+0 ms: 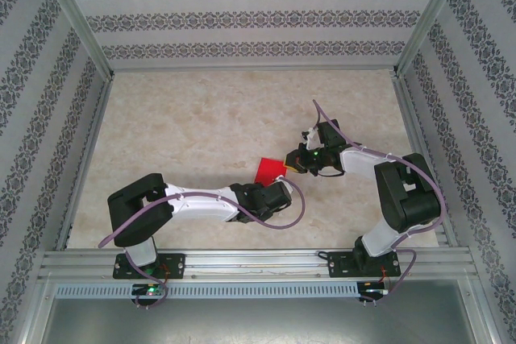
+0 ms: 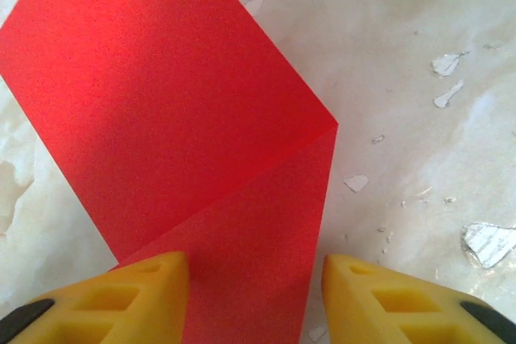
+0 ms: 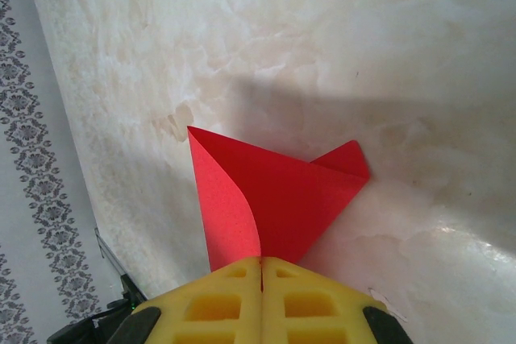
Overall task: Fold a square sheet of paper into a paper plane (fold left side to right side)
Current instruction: Fold the wing for the fifth time at the center of the table.
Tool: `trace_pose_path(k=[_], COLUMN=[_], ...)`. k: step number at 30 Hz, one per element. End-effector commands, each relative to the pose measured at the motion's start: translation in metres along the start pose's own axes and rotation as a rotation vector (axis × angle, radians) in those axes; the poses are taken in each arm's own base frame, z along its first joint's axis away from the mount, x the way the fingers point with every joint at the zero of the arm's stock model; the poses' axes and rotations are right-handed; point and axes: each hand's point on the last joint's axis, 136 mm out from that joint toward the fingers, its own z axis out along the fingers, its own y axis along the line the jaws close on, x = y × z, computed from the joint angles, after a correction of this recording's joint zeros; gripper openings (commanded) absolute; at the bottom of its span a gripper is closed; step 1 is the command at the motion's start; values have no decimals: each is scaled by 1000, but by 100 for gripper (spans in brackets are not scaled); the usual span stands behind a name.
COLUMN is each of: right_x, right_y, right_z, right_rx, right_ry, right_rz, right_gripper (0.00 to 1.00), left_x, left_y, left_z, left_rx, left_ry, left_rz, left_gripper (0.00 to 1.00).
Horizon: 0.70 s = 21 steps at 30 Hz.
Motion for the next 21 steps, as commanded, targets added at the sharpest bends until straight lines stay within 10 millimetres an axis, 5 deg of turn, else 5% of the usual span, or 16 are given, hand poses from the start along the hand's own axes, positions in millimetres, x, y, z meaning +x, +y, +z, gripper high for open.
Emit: trace_pose_path(k=[1, 16, 21], right_x=[-6, -6, -6], right_y=[1, -2, -5], right_z=[-1, 1, 2], right_rx=[-3, 6, 12], right_ry=[-4, -1, 1], right_rz=[3, 9, 12], right_gripper=[1, 1, 1], left_x=[6, 21, 21], left_y=[2, 4, 4], left_z=[1, 10, 9], left_rx=[-38, -70, -64], left_ry=[15, 60, 57], left_rz=[20, 40, 39], left_gripper=[43, 37, 28])
